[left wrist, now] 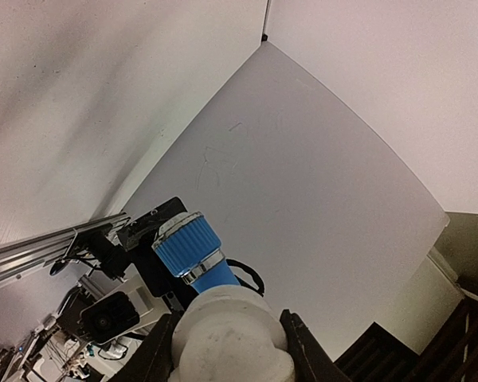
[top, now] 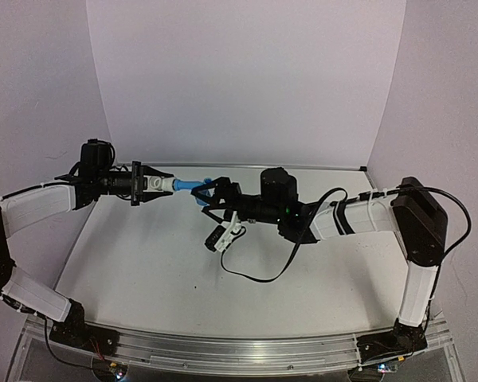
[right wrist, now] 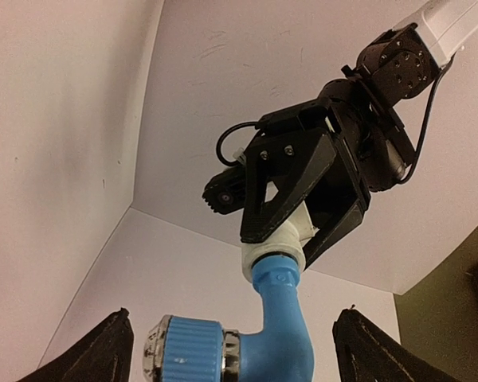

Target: Install the water faucets

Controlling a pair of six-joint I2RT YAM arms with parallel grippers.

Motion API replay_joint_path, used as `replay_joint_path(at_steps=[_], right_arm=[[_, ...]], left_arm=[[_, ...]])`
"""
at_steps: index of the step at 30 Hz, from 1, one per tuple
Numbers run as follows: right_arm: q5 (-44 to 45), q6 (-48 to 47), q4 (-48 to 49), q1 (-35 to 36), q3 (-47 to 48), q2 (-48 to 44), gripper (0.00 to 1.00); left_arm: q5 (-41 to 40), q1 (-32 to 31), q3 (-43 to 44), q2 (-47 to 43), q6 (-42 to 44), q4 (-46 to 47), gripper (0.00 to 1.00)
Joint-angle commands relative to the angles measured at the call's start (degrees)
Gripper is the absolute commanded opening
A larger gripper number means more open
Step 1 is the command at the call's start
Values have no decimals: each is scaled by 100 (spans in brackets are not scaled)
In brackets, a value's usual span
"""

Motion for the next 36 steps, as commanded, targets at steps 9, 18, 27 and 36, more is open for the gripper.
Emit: replay_joint_path(at_steps=[9,18,27,36], right_arm=[[439,2747,-19,-18,-1169,-1708,93],[-69,8682,-581,-208,-519,-1760,93],[-439,9381,-427,-298,-42,-1088,87],[-353,9733,338,-297,399,-413,74]], left_arm=[[-139,-47,369,8,1361,116,0],[-851,-57,714,-652,3624,120,0],[-403,-162,820,-554,3025,125,0],[-484,-551,1009,-388,2926,125,0]])
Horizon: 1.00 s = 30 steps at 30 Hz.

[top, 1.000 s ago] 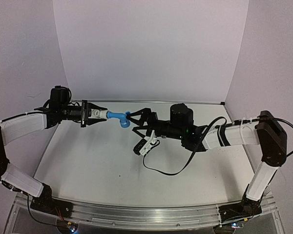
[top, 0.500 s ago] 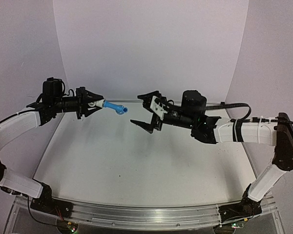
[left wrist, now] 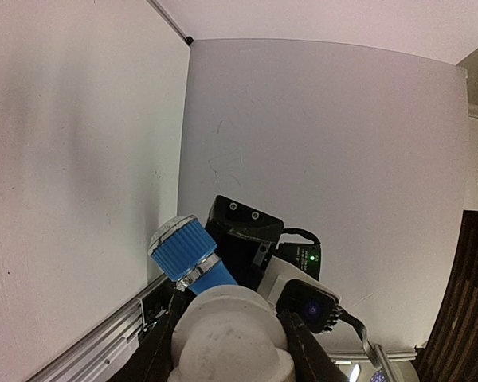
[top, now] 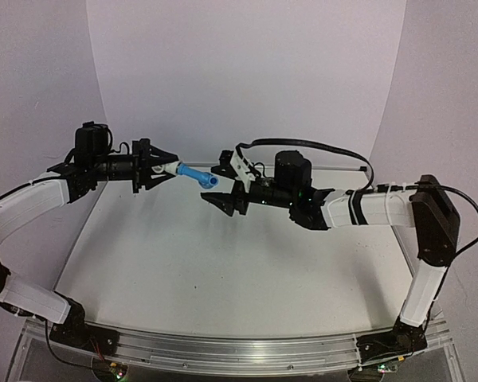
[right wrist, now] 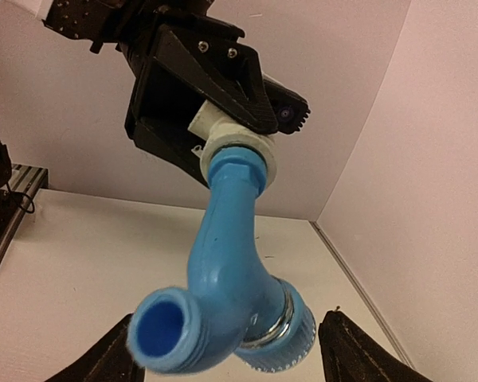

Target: Install the water faucets

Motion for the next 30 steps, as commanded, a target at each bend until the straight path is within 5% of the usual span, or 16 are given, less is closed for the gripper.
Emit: replay_joint_path(at_steps=[1,7,9,14,20,24,28,30], right_arm=[[-13,654,941,26,335,215,72],[304,1686,1498,21,151,276,47],[414,2601,1827,22,-14,235,25],[453,4775,2125,4,-93,96,0],[396,8440,2677,-263,55,145,0],[413,11106,3873,-412,208,530,0],[695,12317,4668,-434,367,772,2],[705,12286,4698,-441,356,703,18]], left_arm=[[29,-188,415,49,4,322,0],[-142,-305,549,107,314,341,0],[-355,-319,517,62,537,344,0],[-908,-333,516,-38,1322,458,0],[-1654,-347,75,-228,2420,1460,0],[-2010,-348,-689,-323,2681,3036,0],[-2252,-343,-840,-157,2756,3258,0],[-2349,-349,-834,-54,2520,3250,0]])
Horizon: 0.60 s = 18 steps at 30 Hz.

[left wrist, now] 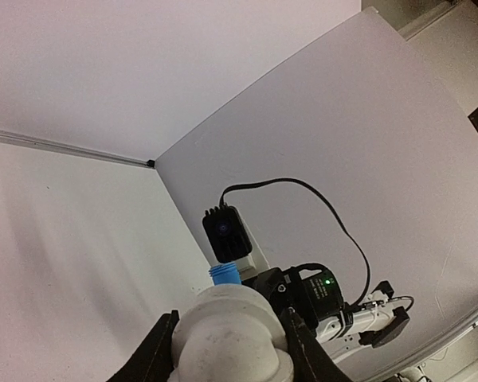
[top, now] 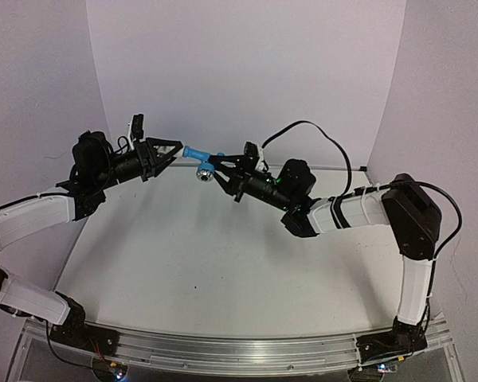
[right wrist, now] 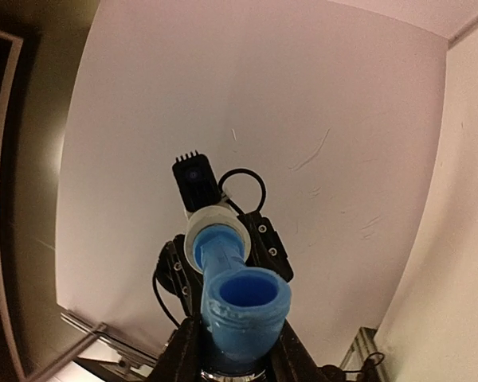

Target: Install the water faucets

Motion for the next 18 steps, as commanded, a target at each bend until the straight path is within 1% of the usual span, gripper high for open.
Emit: replay_joint_path(at_steps=[1,4,5,6,8,9,10,11,13,14,15,16,17,18], right_arm=[[489,1282,1659,-270,279,-235,24],[435,678,1370,-343,-64,-498,49],[418,317,1220,-397,-222,-607,55],[334,-91,919,-451,-497,-753,64],[216,-1034,411,-545,-782,-907,71],[90,-1357,247,-560,-862,-952,73],[-67,-1969,32,-572,-887,-1003,74],[-309,-2981,-276,-577,-871,-1091,76],[-742,-4912,-1217,-532,-636,-1265,77],[-792,-6006,-2210,-481,-488,-1362,77],[-599,-7601,-3029,-370,-352,-1484,78],[-465,-8776,-3294,-257,-318,-1568,78],[-306,-9160,-3588,-213,-290,-1593,79],[94,-10742,-3842,-80,-350,-1729,80]], left_arm=[[-700,187,-8,122,115,600,0],[-868,215,35,205,-325,557,0],[-910,228,59,219,-565,517,0],[-965,273,122,245,-776,385,0],[-980,308,229,264,-1050,164,0],[-985,321,264,265,-1145,89,0],[-970,334,318,285,-1261,-29,0],[-908,363,364,302,-1431,-141,0],[-759,406,459,383,-1688,-362,0],[-620,421,499,422,-1815,-473,0],[-441,433,562,502,-1971,-580,0],[-350,438,585,538,-2104,-624,0],[-256,446,601,576,-2166,-657,0],[-46,447,629,662,-2414,-687,0]])
